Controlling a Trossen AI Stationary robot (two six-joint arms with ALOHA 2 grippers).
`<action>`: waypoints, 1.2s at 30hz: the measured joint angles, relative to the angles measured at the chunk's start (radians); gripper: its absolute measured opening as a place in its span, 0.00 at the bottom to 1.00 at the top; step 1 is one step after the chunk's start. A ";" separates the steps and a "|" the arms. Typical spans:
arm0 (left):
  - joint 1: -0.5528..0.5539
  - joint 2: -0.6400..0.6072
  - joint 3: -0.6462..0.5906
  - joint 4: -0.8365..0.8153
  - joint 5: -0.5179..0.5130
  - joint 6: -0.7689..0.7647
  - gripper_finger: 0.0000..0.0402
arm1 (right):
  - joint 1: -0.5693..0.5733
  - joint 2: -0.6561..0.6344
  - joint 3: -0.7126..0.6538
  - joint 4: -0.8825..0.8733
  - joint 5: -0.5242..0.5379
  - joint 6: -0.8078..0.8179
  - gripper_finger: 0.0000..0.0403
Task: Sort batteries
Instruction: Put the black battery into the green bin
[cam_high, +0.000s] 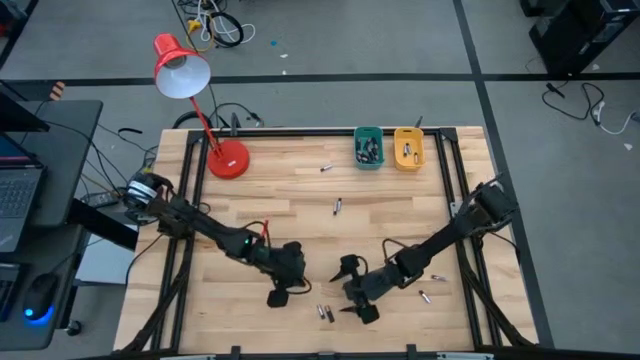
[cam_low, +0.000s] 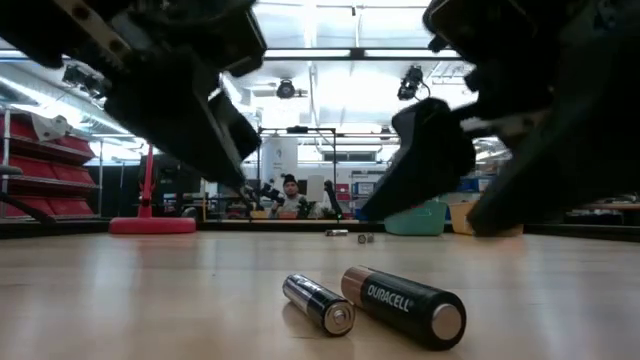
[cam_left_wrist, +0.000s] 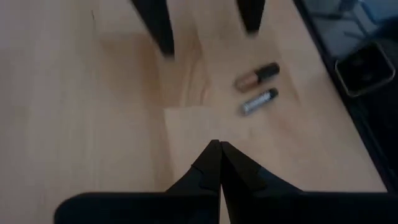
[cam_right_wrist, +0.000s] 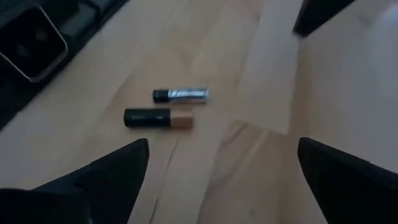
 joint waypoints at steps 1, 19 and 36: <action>-0.010 0.000 0.000 0.015 -0.027 -0.006 0.04 | 0.002 0.019 0.012 0.000 0.000 0.000 0.99; -0.136 0.032 0.002 0.097 -0.389 -0.165 0.04 | 0.047 0.149 0.107 0.033 -0.071 0.048 0.98; -0.175 0.136 0.001 0.218 -0.406 -0.213 0.04 | 0.037 0.196 0.141 0.046 -0.049 0.105 0.77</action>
